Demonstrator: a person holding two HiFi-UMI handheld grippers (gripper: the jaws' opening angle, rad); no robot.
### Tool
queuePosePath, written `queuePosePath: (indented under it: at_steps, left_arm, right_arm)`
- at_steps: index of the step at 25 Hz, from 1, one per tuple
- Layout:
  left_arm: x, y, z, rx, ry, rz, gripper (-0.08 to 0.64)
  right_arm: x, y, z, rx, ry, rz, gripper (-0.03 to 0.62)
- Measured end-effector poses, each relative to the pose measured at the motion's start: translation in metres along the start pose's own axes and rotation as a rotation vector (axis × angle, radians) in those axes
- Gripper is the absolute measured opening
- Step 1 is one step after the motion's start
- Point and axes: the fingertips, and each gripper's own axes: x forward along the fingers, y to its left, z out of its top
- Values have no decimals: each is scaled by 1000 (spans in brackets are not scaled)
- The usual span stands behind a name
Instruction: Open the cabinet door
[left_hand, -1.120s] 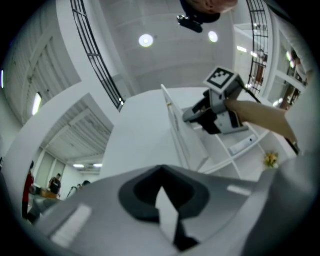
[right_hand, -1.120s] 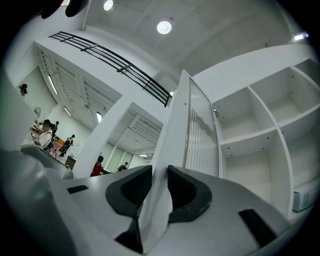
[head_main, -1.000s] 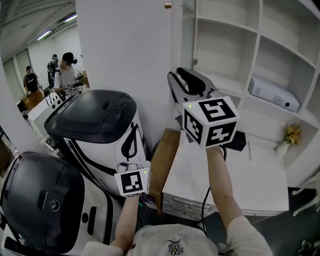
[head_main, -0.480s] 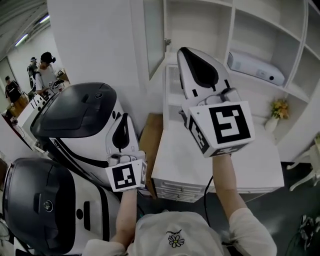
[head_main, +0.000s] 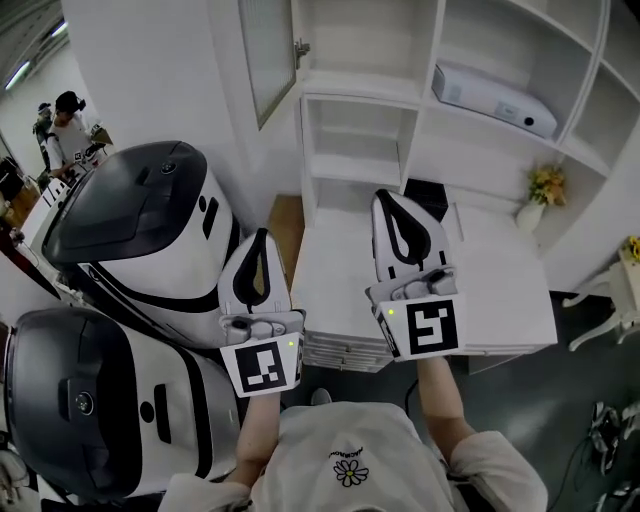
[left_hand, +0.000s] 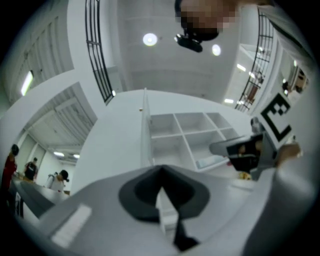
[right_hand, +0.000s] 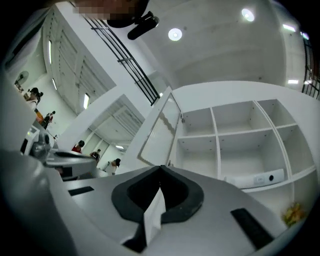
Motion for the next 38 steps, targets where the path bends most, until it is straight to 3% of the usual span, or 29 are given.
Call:
queuePosePath:
  at_steps: [6, 13, 19, 27, 38]
  left_arm:
    - [-16, -20, -37, -65, 94, -11, 8]
    - [-19, -32, -83, -85, 204, -39, 8]
    - [-12, -39, -84, -91, 194, -54, 8]
    - [-13, -37, -99, -72, 252, -53, 8]
    - [4, -42, -91, -95, 200, -61, 8]
  right_arm:
    - [-40, 6, -85, 104, 190, -19, -2]
    - [-63, 17, -126, 203, 284, -43, -2]
    - [-64, 17, -136, 214, 312, -48, -2]
    - [-57, 14, -137, 227, 298, -54, -2]
    - [-52, 10, -143, 246, 314, -45, -2]
